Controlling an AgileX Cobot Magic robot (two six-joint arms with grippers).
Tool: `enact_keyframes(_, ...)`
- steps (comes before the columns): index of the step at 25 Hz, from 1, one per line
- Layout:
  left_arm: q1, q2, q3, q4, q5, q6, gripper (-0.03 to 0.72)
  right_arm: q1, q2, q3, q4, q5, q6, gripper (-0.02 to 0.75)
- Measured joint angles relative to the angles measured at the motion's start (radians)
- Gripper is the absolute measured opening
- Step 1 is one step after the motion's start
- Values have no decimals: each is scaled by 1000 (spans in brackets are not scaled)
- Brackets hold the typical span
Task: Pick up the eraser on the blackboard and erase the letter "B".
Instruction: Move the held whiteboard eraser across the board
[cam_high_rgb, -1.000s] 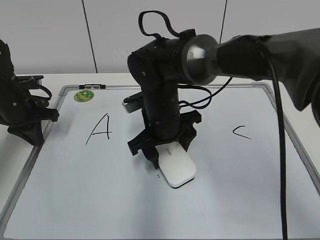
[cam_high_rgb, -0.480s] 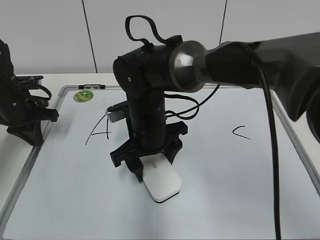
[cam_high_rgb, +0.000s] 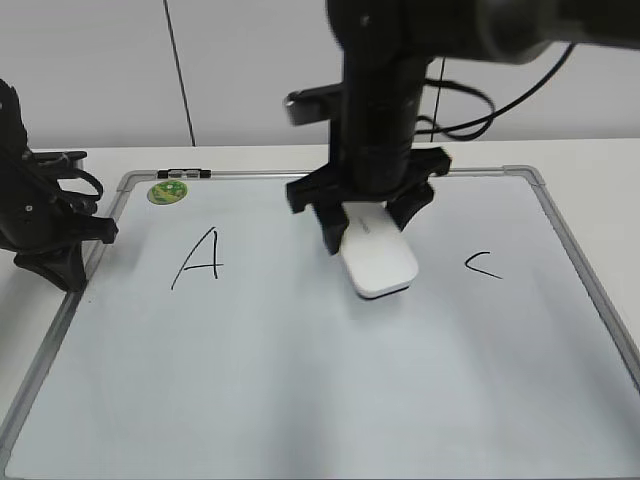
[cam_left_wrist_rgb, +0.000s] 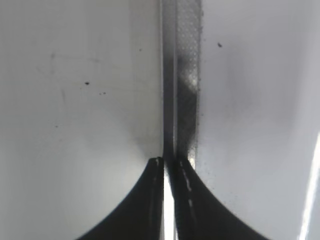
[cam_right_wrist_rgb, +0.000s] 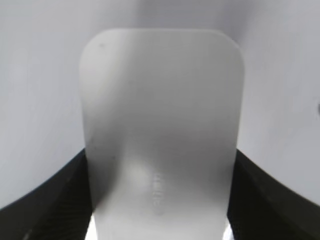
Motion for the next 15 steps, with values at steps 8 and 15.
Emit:
enact_keyframes(8,0,0,0,0,0,0,37,-151,-202,221,-53,0,6,525)
enact_keyframes(15,0,0,0,-4,0,0,37,-288,-357,469,-54,4,8,525)
